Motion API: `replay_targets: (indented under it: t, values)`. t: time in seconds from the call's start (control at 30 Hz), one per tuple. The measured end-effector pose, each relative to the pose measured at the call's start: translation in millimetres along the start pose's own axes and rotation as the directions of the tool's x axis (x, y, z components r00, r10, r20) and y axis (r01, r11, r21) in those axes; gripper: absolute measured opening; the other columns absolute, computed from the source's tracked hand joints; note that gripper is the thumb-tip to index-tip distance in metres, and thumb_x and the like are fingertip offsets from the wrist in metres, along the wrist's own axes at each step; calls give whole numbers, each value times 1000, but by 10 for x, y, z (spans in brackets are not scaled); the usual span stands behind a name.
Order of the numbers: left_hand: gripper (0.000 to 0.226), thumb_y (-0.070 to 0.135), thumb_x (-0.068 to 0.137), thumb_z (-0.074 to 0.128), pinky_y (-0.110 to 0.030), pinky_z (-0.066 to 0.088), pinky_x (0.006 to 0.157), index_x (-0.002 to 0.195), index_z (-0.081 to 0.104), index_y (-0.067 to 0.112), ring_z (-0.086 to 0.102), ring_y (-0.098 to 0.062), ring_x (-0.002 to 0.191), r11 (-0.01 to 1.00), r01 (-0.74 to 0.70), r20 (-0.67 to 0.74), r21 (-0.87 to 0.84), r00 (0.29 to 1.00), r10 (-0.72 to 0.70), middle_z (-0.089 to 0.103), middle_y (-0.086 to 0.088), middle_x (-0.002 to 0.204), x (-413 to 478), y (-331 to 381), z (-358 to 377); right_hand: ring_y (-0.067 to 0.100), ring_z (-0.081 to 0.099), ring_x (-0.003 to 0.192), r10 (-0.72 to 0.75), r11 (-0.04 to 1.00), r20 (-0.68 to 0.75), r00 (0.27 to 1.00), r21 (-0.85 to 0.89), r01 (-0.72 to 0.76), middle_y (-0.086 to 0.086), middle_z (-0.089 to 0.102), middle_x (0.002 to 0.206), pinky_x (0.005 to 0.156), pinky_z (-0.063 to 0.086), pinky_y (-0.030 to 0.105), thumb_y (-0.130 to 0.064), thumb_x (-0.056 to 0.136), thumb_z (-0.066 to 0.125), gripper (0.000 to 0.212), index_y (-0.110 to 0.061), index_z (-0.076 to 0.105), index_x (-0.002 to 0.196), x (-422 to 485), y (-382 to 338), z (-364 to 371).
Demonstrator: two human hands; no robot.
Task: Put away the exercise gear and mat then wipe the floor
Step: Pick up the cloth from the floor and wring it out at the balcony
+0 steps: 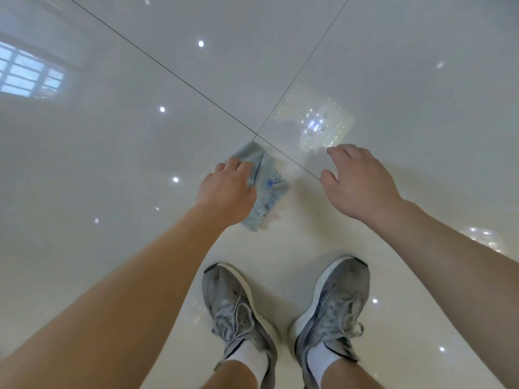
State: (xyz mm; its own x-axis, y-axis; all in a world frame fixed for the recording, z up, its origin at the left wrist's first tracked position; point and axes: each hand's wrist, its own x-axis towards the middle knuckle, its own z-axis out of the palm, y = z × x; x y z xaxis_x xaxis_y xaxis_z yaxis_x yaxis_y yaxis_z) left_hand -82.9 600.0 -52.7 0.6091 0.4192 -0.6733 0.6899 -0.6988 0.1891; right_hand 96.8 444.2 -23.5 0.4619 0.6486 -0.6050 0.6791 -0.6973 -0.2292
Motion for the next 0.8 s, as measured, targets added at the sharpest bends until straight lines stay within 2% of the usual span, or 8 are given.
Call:
replay_targets:
  t: [0.07, 0.2, 0.33, 0.5, 0.6, 0.8]
  values:
    - [44, 37, 91, 52, -35, 40, 79, 132, 46, 20, 46, -27, 117, 1000, 12, 12, 3, 1000, -12, 44, -1, 138, 67, -28, 113, 31, 44, 120, 1, 1000, 3, 1000, 4, -1, 10, 50, 134, 98, 36, 38, -28, 95, 41, 46, -9, 46, 137, 47, 12, 57]
    - [56, 37, 85, 62, -41, 48, 88, 133, 43, 18, 41, -30, 121, 999, 34, -4, -5, 999, -34, 37, -5, 140, 145, -38, 276, 31, 44, 120, -8, 1000, 8, 1000, 0, 8, 10, 50, 134, 98, 36, 38, -28, 95, 41, 46, -9, 47, 136, 111, 48, 132]
    - [60, 34, 80, 68, -39, 49, 84, 130, 42, 15, 41, -31, 116, 998, 52, -44, 39, 998, -50, 38, -8, 134, 208, -6, 365, 30, 44, 117, -9, 1000, -2, 1000, -12, 8, 9, 52, 131, 97, 37, 37, -28, 94, 41, 44, -9, 48, 134, 165, 78, 165]
    - [44, 23, 84, 63, -35, 41, 68, 122, 43, 13, 44, -29, 105, 997, 73, -53, -2, 996, -73, 40, -9, 125, 262, 71, 399, 30, 45, 117, -4, 1000, -1, 1000, 0, 4, 9, 52, 129, 96, 38, 38, -28, 94, 41, 42, -8, 50, 130, 179, 85, 187]
    - [30, 15, 88, 55, -38, 44, 71, 116, 46, 12, 49, -29, 100, 996, 63, -35, -69, 997, -65, 45, -8, 122, 242, 105, 452, 30, 44, 118, -1, 1000, -2, 1000, -1, 1, 9, 52, 129, 97, 37, 37, -29, 95, 40, 42, -9, 49, 130, 162, 95, 174]
    - [29, 14, 86, 52, -36, 42, 69, 115, 52, 13, 52, -29, 97, 993, 55, -70, -104, 996, -63, 51, -6, 110, 133, 25, 367, 29, 44, 119, -24, 999, -6, 1000, -23, 24, 8, 51, 132, 99, 36, 36, -29, 95, 40, 45, -10, 47, 136, 88, 107, 80]
